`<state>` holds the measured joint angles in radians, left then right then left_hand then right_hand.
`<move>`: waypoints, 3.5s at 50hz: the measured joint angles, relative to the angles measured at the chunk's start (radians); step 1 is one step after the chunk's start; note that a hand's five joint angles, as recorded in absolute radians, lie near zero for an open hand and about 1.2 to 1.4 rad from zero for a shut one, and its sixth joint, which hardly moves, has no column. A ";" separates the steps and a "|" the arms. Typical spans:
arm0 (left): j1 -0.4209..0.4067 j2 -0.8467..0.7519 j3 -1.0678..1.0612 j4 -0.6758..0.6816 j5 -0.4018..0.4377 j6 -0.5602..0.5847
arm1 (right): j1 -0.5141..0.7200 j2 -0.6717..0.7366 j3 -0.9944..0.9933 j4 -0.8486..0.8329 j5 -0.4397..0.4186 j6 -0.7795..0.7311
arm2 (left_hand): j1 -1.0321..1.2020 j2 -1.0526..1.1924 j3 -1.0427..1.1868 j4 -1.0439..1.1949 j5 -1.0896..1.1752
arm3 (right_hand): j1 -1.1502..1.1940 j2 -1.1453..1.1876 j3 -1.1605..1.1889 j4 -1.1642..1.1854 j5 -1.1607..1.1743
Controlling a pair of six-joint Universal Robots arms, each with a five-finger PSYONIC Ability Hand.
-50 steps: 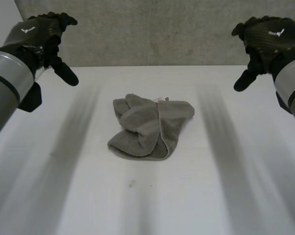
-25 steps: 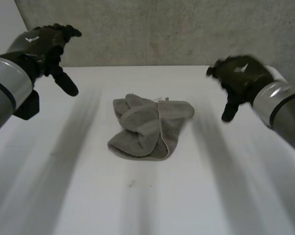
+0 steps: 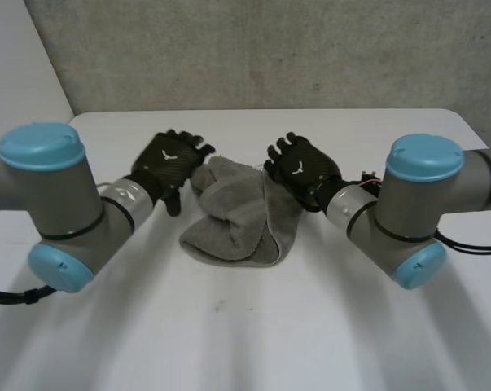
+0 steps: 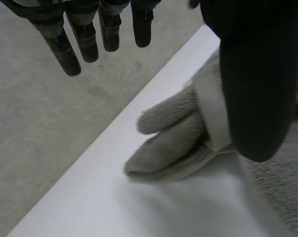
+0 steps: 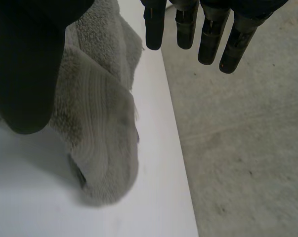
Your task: Fold the laundry
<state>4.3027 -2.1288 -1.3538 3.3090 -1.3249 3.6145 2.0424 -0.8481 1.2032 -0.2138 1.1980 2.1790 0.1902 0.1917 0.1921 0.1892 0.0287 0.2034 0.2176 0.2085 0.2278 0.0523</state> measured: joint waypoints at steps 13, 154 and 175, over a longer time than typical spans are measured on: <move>-0.063 -0.127 0.044 0.026 0.029 0.000 | 0.028 0.195 -0.161 -0.003 -0.004 0.019 | 0.207 0.202 0.195 0.198 0.185 | 0.328 0.405 0.411 0.378 0.361; 0.254 0.528 -0.619 -0.306 -0.106 -0.069 | -0.223 -0.377 0.653 0.010 0.216 0.370 | 0.407 0.407 0.406 0.410 0.395 | 0.748 0.954 0.974 0.966 0.934; 0.288 0.320 -0.579 -0.188 -0.073 -0.071 | -0.213 -0.351 0.665 0.009 0.214 0.356 | 0.301 0.296 0.297 0.296 0.281 | 0.748 0.954 0.974 0.966 0.934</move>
<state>4.5906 -1.8083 -1.9330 3.1211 -1.3975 3.5433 1.8299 -1.1990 1.8679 -0.2051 1.4122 2.5349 0.4915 0.4873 0.4887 0.4855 0.3097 0.9509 1.1715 1.1827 1.1935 0.9867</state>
